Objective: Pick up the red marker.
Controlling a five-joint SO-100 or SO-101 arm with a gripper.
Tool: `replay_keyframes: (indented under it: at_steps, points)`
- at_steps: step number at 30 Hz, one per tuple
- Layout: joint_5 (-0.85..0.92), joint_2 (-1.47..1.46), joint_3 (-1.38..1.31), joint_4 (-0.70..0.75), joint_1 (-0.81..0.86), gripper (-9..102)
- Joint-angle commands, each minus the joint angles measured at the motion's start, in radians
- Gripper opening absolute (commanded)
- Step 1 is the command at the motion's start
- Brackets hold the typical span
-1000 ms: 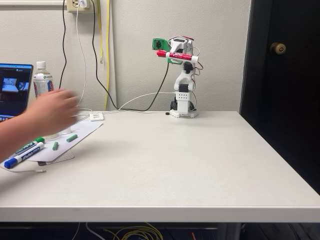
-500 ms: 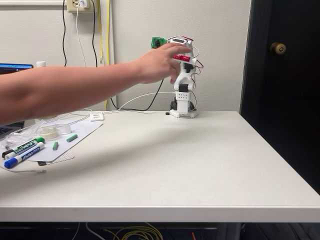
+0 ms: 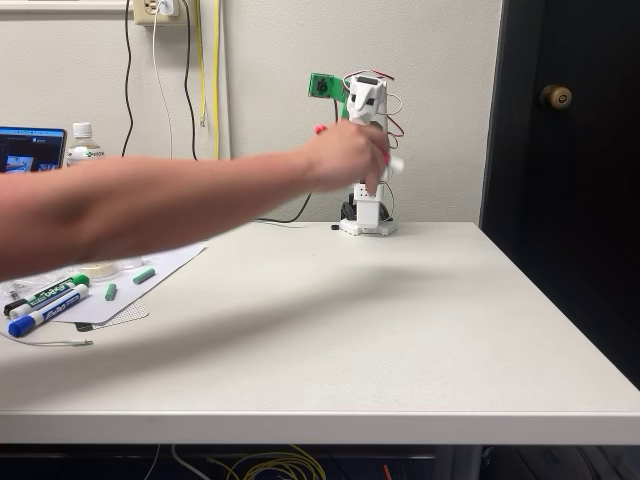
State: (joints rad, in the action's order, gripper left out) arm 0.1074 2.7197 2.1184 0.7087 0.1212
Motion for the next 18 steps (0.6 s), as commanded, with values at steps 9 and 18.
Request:
replay_keyframes:
  at_steps: [9,18]
  points:
    - [0.005,0.029,-0.021,0.031,-0.031,0]
    - [0.041,0.008,-0.021,0.051,-0.048,0]
